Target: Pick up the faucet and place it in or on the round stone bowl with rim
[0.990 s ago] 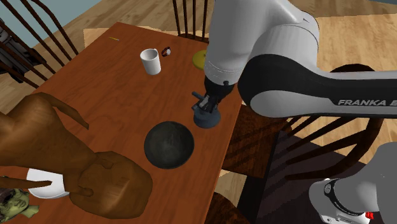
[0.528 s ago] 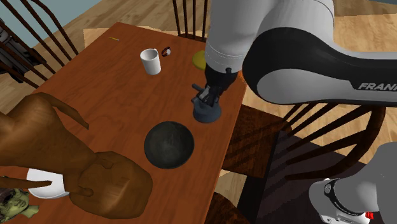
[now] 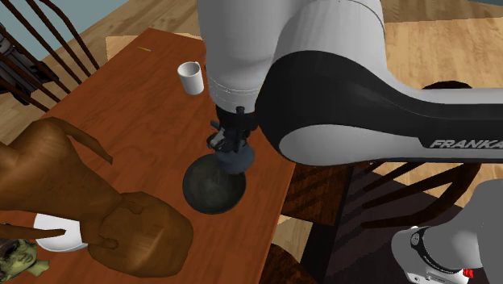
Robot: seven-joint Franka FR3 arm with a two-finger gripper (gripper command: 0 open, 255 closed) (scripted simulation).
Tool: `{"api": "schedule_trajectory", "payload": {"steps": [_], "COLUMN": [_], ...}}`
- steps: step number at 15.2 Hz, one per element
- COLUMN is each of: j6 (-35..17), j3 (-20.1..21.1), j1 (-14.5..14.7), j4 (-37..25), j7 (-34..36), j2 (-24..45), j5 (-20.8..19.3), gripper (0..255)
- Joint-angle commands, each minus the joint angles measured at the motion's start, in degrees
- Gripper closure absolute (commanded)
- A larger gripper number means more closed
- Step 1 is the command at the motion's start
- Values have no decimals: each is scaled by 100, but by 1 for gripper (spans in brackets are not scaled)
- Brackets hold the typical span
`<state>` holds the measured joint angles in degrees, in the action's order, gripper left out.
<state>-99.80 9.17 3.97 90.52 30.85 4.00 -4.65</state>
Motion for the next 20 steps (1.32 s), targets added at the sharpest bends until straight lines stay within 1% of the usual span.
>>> {"api": "schedule_trajectory", "payload": {"steps": [1, 4, 12, 20], "j6": [204, 545, -134, -763], "j3": [111, 251, 234, 224], "j1": [141, 390, 354, 332], "j4": [-472, -1340, -516, 154], "j7": [245, 582, 616, 661], "j2": [289, 857, 709, 669], "j5": [-79, -238, -213, -219], "gripper": [255, 255, 255, 255]}}
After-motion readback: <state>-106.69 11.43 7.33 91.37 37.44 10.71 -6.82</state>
